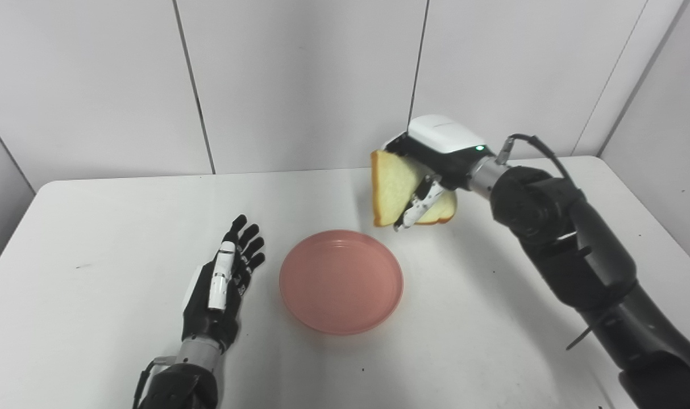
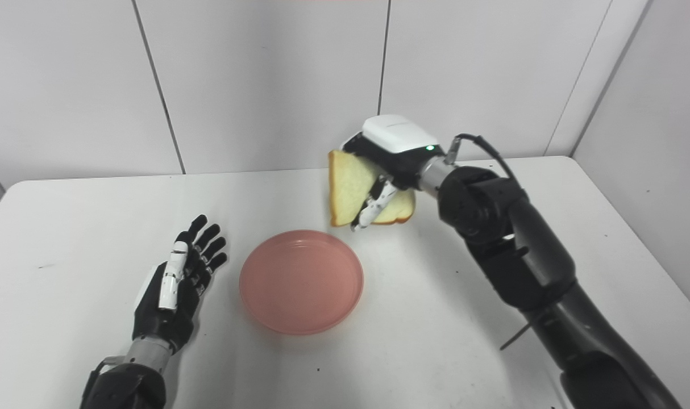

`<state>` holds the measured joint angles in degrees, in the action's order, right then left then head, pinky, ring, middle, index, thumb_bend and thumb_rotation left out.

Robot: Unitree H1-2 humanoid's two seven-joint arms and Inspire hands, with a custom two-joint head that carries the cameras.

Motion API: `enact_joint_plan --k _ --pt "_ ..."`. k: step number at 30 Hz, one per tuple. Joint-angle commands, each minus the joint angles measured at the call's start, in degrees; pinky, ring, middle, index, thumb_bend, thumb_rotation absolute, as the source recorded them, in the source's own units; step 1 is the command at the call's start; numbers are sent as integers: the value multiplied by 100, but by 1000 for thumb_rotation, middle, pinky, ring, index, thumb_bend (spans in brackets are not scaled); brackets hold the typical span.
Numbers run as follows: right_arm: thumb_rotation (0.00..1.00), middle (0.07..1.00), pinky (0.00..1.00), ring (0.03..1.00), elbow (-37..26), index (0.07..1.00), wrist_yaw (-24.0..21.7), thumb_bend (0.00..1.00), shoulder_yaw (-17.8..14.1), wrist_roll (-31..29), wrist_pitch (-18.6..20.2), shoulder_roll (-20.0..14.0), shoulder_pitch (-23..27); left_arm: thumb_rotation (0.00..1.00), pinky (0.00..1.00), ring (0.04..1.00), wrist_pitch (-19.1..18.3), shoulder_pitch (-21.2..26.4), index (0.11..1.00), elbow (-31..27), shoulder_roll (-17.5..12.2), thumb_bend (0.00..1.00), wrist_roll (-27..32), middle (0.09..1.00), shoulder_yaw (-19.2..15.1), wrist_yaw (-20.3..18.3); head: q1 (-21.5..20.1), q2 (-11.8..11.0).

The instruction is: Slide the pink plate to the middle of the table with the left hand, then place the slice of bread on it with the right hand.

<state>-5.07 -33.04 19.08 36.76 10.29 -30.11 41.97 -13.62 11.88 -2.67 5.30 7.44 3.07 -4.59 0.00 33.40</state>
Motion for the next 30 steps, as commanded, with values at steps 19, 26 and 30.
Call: enact_joint_plan --k 19,26,30 --pt "0 417 313 369 11 532 -114 520 463 161 -375 642 293 1000 948 937 103 374 946 -114 254 409 -169 943 82 224 175 114" --pt "0 471 210 273 169 488 -143 529 659 270 -513 686 208 1000 935 927 62 372 935 -161 306 384 -163 933 77 303 217 132" --pt "0 450 299 346 295 506 -117 524 746 190 -747 688 108 1000 922 921 100 368 927 -143 293 389 -272 925 133 349 223 149"
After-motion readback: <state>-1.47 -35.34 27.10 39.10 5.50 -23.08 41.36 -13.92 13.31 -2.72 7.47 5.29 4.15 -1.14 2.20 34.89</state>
